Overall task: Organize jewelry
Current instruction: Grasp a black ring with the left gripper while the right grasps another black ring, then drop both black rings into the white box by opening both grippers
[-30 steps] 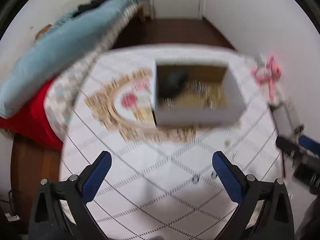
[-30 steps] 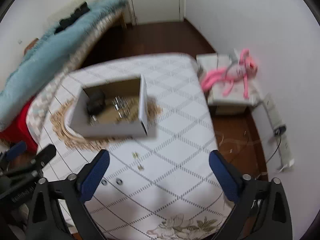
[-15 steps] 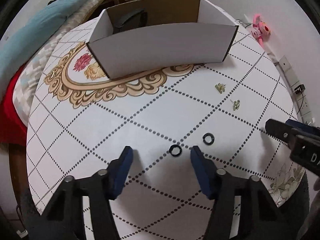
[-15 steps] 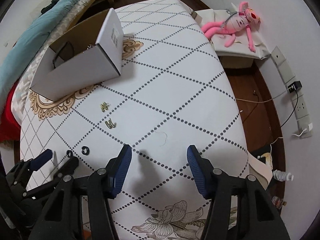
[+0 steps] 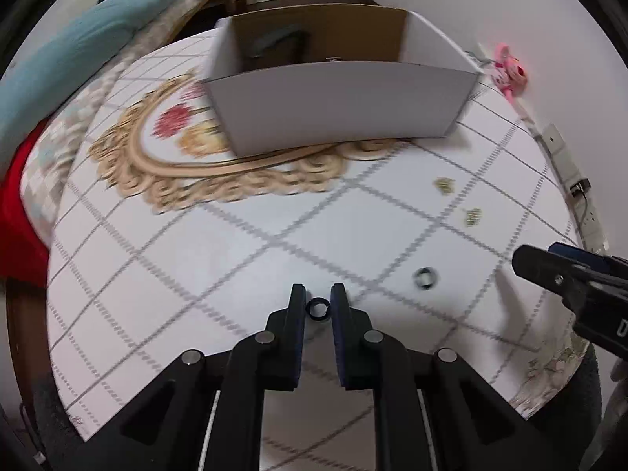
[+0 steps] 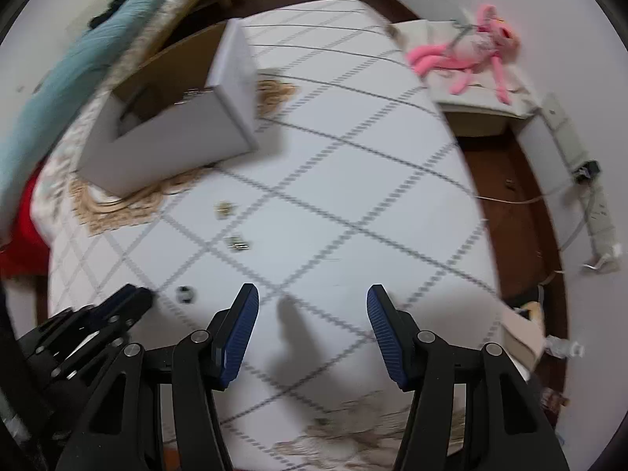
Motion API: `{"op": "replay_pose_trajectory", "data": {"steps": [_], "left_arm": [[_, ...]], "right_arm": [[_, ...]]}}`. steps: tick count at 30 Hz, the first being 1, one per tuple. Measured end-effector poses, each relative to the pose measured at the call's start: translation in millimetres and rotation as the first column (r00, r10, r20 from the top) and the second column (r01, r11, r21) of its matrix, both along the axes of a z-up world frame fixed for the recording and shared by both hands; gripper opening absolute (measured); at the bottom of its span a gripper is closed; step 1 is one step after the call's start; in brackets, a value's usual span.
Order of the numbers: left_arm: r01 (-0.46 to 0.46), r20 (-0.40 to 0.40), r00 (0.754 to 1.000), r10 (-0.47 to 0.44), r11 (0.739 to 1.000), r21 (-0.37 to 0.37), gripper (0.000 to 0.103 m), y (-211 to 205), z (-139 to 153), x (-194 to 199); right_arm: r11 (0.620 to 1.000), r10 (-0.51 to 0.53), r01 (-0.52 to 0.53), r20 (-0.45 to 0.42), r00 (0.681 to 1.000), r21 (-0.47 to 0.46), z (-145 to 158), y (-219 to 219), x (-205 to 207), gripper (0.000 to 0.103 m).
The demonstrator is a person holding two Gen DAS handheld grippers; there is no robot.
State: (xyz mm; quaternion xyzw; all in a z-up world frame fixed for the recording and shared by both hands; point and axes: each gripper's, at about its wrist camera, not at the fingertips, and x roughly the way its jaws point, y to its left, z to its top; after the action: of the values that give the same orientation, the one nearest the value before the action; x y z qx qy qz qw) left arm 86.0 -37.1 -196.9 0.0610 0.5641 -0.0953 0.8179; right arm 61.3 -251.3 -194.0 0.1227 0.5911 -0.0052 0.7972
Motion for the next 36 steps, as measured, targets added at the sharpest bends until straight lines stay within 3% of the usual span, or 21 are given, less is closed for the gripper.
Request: {"op": "replay_pose_trajectory", "data": {"steps": [10,11,14,18,29,33,36], "left_arm": [[-0.144,-0.005,0.989,0.144,0.989,0.031,0.01,65.6,-6.2,-0.6],[-0.148,-0.005,0.989,0.148,0.989,0.031,0.01,65.7,-5.8,0.7],[-0.154,-0.004,0.988,0.154,0.988,0.025,0.01,67.3,-6.1,0.1],[-0.154,-0.004,0.988,0.154,0.988,0.021,0.01,67.3,-6.3,-1.3],[-0.149,-0.002,0.989,0.149,0.989,-0.014,0.01,63.6,6.1,-1.0],[-0.125,0.022,0.992,0.127,0.989,-0.077,0.01,51.5,35.7,8.3],[-0.107,0.015,0.994,0.111,0.98,-0.168,0.01,40.7,60.2,30.1]], "right_arm": [[0.984,0.175,-0.175,0.021,0.984,0.01,-10.3,73.2,5.4,0.057],[0.982,0.19,-0.19,0.02,0.982,0.004,-13.1,80.1,5.4,0.05],[0.973,0.224,-0.221,0.039,0.974,-0.067,-15.0,97.3,3.1,0.041],[0.962,0.245,-0.236,0.057,0.968,-0.139,-16.0,108.6,1.2,0.013],[0.966,0.23,-0.217,0.089,0.969,-0.137,-15.1,109.8,0.4,0.012],[0.979,0.198,-0.188,0.131,0.971,-0.083,6.5,93.7,-0.9,0.012],[0.987,0.161,-0.161,0.183,0.97,-0.015,35.5,77.0,9.3,0.012]]}}
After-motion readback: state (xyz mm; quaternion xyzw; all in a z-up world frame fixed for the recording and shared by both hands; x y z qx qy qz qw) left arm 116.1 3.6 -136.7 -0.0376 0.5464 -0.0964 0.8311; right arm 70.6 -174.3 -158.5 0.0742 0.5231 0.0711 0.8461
